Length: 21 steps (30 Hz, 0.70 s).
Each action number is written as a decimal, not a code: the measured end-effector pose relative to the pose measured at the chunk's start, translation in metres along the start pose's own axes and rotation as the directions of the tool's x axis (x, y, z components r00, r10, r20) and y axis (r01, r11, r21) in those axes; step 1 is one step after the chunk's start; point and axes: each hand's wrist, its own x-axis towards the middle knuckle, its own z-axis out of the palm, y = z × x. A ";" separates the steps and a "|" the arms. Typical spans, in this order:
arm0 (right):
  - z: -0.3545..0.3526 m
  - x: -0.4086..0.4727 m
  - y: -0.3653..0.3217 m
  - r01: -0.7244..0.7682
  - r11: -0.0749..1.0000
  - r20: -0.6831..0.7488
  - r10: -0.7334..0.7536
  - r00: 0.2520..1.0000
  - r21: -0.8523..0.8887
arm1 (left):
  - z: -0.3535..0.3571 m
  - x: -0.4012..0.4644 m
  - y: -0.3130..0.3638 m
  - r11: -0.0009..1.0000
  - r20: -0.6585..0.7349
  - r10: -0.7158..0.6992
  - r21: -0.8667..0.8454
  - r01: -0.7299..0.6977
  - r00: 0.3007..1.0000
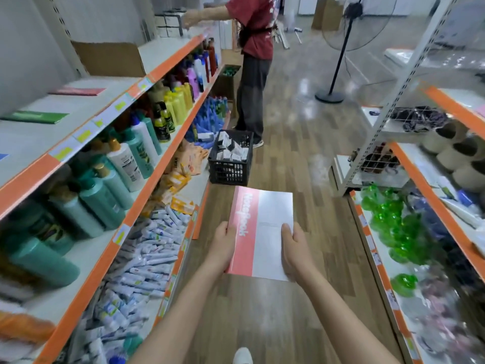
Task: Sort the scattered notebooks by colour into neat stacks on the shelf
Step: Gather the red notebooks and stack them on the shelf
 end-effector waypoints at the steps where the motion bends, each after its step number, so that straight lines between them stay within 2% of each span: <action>1: 0.003 0.012 -0.004 0.005 1.000 0.001 -0.005 1.000 -0.005 | -0.001 0.013 0.004 1.000 0.002 0.001 0.010 -0.001 1.000; 9: 0.018 0.091 -0.028 -0.021 1.000 0.011 0.021 1.000 0.001 | 0.003 0.094 0.028 0.999 0.026 -0.023 0.027 0.023 0.999; 21: 0.019 0.248 -0.069 0.036 0.995 0.079 -0.029 0.996 -0.094 | 0.036 0.226 0.080 1.000 -0.065 -0.004 -0.005 0.004 0.998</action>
